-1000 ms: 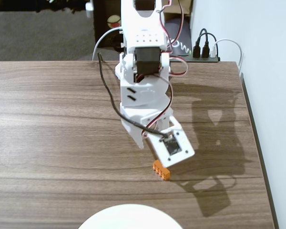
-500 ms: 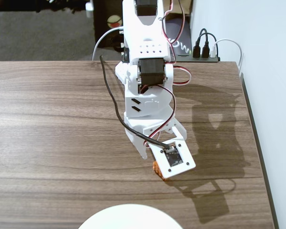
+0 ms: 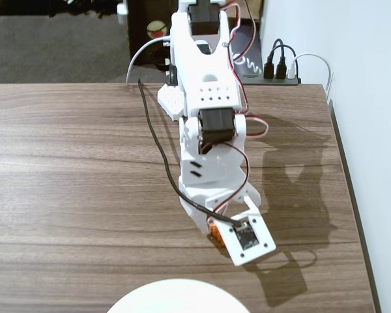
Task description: Grasp a lego block and put it on the plate.
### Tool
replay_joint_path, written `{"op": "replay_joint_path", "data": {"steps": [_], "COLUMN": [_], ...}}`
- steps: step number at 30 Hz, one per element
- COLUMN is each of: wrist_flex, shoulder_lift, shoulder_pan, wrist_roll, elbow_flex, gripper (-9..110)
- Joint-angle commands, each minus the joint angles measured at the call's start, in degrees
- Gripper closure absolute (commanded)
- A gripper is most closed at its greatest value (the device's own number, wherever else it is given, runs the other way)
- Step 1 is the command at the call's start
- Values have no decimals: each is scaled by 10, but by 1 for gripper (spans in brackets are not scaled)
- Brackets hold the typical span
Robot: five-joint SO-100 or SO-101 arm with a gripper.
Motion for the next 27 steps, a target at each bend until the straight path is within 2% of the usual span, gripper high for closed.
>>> {"op": "replay_joint_path", "data": {"steps": [1,8,15,27], "wrist_flex": [-7,-12,-14,-12], "shoulder_lift": [2,-20,-25,-23], "shoulder_pan": [-4,-4,-5,-10], "wrist_roll": [-3,-7,4,23], "elbow_flex": [-27,-48,-49,-48], "gripper": [60,63,78,88]}}
